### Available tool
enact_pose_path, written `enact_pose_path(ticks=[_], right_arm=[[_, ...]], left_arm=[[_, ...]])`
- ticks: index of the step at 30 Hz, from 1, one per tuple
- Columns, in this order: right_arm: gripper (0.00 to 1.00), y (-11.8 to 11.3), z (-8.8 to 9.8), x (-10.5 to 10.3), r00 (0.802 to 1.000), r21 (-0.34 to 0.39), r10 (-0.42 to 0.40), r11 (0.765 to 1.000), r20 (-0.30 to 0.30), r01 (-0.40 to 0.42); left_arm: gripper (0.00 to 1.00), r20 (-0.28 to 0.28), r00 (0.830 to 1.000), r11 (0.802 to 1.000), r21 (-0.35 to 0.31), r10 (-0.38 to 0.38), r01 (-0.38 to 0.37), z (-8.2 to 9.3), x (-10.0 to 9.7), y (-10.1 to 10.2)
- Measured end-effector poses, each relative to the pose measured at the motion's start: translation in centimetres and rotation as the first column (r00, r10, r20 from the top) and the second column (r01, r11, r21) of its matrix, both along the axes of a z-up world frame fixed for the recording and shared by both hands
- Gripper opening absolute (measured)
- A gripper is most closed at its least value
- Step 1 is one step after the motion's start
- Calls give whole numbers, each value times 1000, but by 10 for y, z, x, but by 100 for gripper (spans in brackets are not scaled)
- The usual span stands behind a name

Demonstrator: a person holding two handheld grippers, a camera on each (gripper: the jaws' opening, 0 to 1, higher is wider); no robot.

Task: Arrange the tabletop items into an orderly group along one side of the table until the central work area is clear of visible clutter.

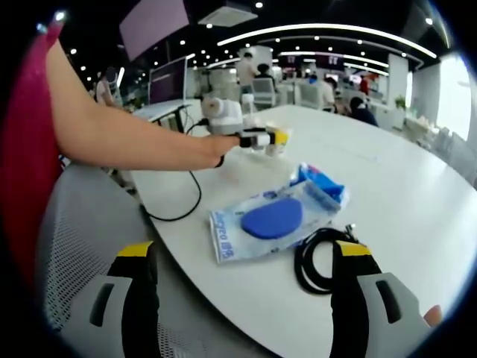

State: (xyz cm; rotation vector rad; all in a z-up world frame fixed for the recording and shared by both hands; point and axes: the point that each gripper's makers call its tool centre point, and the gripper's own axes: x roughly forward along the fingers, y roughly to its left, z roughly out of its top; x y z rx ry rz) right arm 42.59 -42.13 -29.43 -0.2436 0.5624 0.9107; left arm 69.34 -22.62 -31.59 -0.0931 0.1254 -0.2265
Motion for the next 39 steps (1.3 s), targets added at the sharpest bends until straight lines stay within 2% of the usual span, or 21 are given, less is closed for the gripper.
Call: enact_pose_path(ticks=[9,15,29,34,39], right_arm=[[97,-1,-1,0,1000,-5,-1,1000,-5,1],[97,-1,-1,0,1000,-5,-1,1000,-4,1],[97,-1,-1,1,1000,1,-3,1000,-1,3],[97,-1,-1,1,1000,1,-3,1000,-1,3],[97,-1,-1,1,1000,0,-4,1000,-1,4]], left_arm=[[40,-17,1000,1000,16,17,-17,-13,-1,1],[40,-34,999,1000,3,26,-26,-21,-1,4],[40,-52,998,999,35,39,-37,-22,0,3],[41,-58,997,999,31,44,-42,-23,0,3],[44,-89,995,999,16,34,-32,-29,-3,2]])
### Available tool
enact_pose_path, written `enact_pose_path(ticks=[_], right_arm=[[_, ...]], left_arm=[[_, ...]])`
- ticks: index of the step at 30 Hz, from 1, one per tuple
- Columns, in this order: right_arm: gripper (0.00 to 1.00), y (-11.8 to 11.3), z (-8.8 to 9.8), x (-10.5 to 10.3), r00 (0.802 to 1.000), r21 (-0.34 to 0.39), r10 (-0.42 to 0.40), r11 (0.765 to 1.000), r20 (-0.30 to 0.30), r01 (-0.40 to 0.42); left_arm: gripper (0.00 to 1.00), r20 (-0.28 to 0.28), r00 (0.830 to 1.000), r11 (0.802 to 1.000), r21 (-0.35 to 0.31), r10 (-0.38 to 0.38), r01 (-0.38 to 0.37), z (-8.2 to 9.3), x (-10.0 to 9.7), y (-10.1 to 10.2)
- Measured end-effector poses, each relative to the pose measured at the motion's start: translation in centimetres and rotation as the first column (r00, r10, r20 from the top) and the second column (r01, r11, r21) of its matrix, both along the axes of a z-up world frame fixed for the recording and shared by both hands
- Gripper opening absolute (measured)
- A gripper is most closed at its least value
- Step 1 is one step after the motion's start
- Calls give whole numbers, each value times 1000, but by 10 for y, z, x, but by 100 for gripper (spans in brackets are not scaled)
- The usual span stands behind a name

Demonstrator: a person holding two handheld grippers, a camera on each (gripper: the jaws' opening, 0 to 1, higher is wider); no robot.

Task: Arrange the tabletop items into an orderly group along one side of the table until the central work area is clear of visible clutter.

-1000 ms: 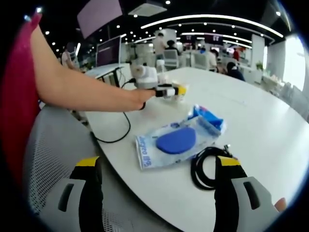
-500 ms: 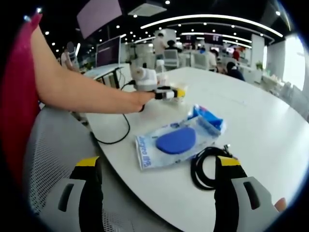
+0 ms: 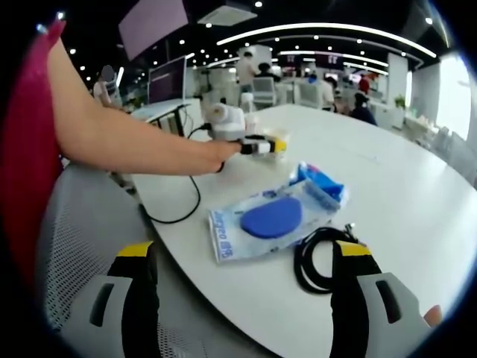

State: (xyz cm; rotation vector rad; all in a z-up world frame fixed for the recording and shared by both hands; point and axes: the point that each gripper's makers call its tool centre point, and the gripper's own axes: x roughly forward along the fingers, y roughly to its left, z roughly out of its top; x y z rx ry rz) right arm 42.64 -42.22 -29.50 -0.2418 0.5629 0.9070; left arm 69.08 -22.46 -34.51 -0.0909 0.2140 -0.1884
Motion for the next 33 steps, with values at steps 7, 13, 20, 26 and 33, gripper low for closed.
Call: enact_pose_path(ticks=[7,13,20,26,33], right_arm=[[97,0,0,1,1000,1,0,1000,2,0],[97,0,1,1,1000,2,0,1000,8,0],[97,0,2,2,1000,6,0,1000,17,0],[97,1,4,2,1000,10,0,1000,26,0],[97,1,7,4,999,11,-3,1000,39,3]], left_arm=[[48,1,1000,1000,4,-3,3,1,-7,3],[49,2,1000,1000,0,-6,6,4,-13,4],[50,-4,1000,1000,1,-26,26,6,-21,-1],[49,-14,999,999,8,-35,35,7,-27,1],[47,-21,998,998,26,-60,60,12,-38,-1]])
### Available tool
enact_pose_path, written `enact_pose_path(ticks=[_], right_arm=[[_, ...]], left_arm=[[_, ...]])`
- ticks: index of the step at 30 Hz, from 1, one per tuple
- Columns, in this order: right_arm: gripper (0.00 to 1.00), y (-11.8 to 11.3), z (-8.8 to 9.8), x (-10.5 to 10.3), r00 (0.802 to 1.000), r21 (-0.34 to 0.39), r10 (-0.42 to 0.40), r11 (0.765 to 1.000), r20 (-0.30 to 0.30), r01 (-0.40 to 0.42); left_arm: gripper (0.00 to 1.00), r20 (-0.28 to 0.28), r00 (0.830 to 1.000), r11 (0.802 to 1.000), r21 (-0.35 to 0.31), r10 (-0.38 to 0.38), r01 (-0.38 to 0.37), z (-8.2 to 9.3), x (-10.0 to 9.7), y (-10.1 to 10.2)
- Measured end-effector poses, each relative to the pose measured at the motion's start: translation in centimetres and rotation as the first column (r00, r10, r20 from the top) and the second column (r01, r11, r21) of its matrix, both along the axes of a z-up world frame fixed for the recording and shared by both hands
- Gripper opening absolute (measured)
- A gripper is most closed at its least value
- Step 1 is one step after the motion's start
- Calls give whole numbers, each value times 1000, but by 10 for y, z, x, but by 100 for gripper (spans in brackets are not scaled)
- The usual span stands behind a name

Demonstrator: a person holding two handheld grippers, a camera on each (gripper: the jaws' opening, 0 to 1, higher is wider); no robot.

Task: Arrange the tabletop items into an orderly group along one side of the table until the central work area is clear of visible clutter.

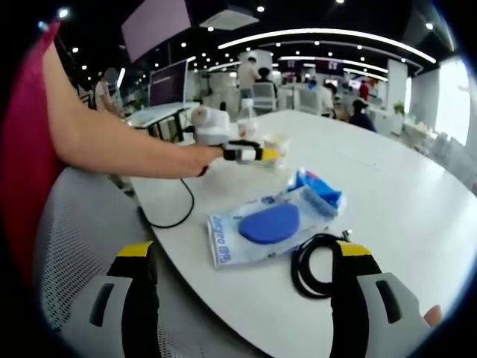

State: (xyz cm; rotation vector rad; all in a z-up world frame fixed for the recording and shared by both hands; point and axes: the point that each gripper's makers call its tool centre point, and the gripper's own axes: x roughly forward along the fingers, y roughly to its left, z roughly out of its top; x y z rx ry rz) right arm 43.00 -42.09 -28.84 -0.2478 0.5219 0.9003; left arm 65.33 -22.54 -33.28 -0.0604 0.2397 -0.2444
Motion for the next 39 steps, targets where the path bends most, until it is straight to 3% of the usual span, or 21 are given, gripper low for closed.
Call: enact_pose_path(ticks=[10,20,39], right_arm=[[97,-2,3,2,1000,3,-7,1000,17,7],[97,-1,7,2,999,5,-3,1000,32,3],[97,7,13,2,998,23,33,999,48,-34]], left_arm=[[44,-12,996,995,42,-92,92,8,-20,-17],[43,-27,987,987,39,-158,159,20,-36,-32],[39,-58,950,951,28,-305,307,47,-83,-65]])
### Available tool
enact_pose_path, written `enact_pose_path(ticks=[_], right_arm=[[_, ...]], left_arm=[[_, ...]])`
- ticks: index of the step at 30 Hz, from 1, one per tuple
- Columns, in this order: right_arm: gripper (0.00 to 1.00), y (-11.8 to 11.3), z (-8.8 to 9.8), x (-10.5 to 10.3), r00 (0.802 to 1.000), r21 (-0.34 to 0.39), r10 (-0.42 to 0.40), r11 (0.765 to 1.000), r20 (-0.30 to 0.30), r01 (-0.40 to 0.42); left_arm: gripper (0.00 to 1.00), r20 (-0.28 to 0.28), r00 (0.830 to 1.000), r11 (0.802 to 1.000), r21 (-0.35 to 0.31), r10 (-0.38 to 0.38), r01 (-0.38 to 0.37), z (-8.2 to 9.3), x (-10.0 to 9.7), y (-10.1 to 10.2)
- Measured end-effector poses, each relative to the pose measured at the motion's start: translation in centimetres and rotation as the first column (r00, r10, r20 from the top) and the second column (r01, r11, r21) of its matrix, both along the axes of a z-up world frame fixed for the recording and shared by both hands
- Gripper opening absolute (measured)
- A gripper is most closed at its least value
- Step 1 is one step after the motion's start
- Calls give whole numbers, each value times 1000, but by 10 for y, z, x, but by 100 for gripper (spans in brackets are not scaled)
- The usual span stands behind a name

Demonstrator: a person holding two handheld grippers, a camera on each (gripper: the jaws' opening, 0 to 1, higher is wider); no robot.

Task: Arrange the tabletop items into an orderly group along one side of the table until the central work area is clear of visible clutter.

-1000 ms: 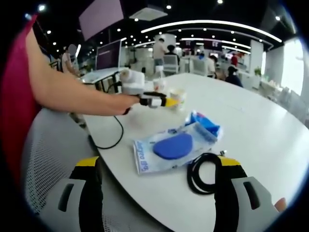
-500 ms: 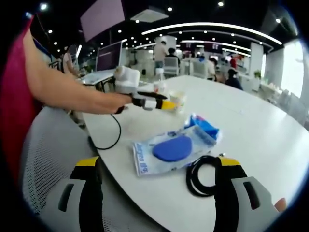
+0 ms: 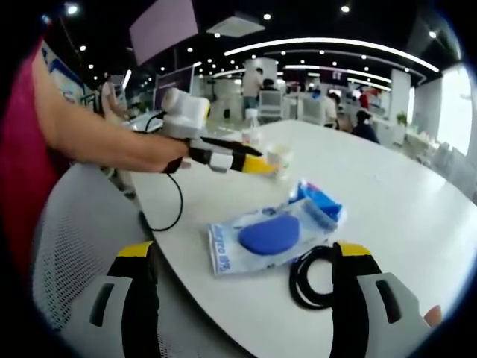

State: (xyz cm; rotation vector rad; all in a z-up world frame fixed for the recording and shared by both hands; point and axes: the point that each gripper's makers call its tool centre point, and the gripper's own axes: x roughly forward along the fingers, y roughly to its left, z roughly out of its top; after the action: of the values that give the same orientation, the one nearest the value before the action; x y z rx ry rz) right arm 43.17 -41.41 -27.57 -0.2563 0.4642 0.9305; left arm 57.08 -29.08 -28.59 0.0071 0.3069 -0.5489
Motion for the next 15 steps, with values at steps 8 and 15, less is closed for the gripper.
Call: enact_pose_path(ticks=[8,15], right_arm=[[97,10,3,4,1000,14,31,999,4,-31],[96,15,2,7,999,15,55,998,-3,-54]], left_arm=[[37,-27,999,1000,14,-17,17,-2,-18,-2],[35,-31,999,1000,14,-12,12,-1,-25,1]])
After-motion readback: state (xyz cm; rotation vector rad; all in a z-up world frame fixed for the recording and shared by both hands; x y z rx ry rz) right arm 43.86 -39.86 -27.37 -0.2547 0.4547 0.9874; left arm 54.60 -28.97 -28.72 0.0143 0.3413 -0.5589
